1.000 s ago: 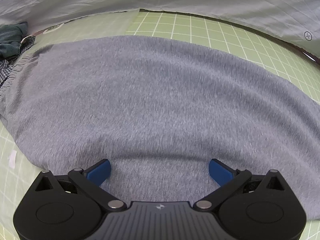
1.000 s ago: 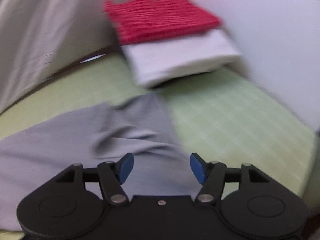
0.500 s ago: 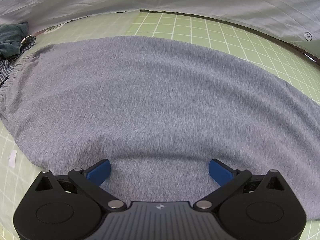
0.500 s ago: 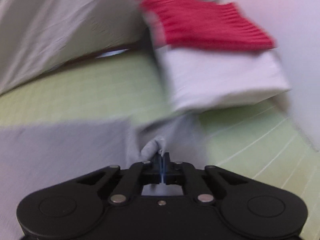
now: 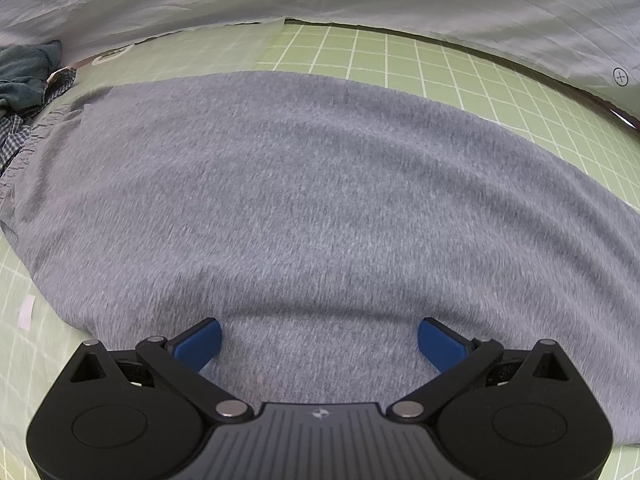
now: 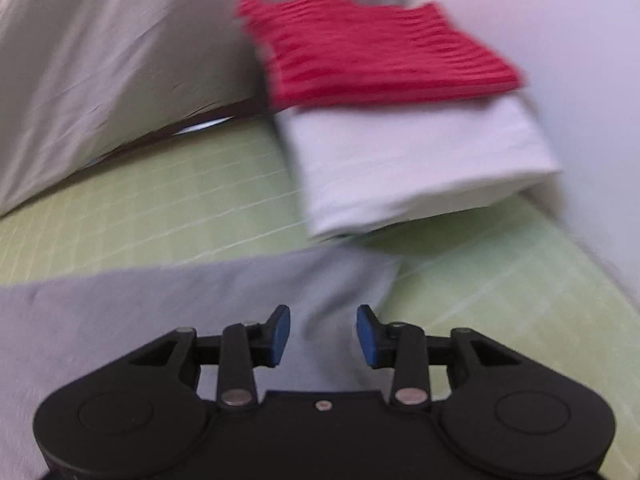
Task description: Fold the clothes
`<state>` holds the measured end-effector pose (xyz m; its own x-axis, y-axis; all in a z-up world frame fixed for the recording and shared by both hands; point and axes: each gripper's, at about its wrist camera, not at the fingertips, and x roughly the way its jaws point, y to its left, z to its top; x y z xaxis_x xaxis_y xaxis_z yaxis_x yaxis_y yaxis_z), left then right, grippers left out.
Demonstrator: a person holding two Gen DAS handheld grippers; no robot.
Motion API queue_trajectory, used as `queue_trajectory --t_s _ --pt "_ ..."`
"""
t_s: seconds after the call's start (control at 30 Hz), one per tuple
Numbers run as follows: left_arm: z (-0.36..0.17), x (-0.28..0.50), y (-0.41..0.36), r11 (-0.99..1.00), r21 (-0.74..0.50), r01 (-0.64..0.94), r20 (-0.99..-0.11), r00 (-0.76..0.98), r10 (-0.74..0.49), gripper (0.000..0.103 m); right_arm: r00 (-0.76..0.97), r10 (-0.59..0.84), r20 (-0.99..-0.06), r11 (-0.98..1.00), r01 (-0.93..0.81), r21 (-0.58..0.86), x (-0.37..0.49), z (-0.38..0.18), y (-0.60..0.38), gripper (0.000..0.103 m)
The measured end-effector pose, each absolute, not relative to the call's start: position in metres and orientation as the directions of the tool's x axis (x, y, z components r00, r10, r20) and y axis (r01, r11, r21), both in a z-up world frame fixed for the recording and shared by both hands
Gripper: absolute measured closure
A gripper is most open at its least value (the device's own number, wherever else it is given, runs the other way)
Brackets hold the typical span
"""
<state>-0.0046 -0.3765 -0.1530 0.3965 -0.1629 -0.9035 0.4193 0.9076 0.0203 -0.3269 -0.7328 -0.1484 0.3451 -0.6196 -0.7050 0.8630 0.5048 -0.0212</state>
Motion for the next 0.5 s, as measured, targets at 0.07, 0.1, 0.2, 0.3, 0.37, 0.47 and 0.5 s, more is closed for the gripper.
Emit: queue_trajectory --t_s 0.07,0.1,0.2,0.3,0.37,0.47,0.5 --pt "-0.153 -0.004 -0.377 0.907 0.020 0.420 -0.906 0.392 -0.161 0.000 0.342 -0.628 -0.699 0.520 0.852 -0.051 -0.316 -0.155 -0.737 0.057" --pt "-0.152 -0.004 -0.377 0.907 0.020 0.420 -0.907 0.391 -0.160 0.000 0.340 -0.633 -0.696 0.526 0.848 -0.064 -0.310 -0.158 -0.740 0.046" --pt "-0.152 -0.004 -0.377 0.908 0.020 0.419 -0.906 0.391 -0.161 0.000 0.331 -0.637 -0.697 0.500 0.865 -0.046 -0.302 -0.164 -0.765 0.037" --pt "-0.152 -0.005 -0.377 0.908 0.020 0.418 -0.905 0.394 -0.161 0.000 0.276 -0.651 -0.707 0.427 0.903 -0.041 -0.305 -0.170 -0.794 0.037" --pt "-0.153 -0.005 -0.377 0.909 0.020 0.417 -0.903 0.397 -0.162 0.000 0.247 -0.664 -0.705 0.378 0.925 -0.032 -0.313 -0.172 -0.808 0.035" --pt "-0.153 -0.006 -0.377 0.910 0.020 0.415 -0.901 0.402 -0.163 0.000 0.193 -0.684 -0.703 0.327 0.943 -0.059 -0.325 -0.172 -0.822 0.027" --pt "-0.153 -0.006 -0.377 0.910 0.020 0.414 -0.901 0.402 -0.163 0.000 0.174 -0.690 -0.702 0.316 0.946 -0.076 -0.328 -0.171 -0.823 0.024"
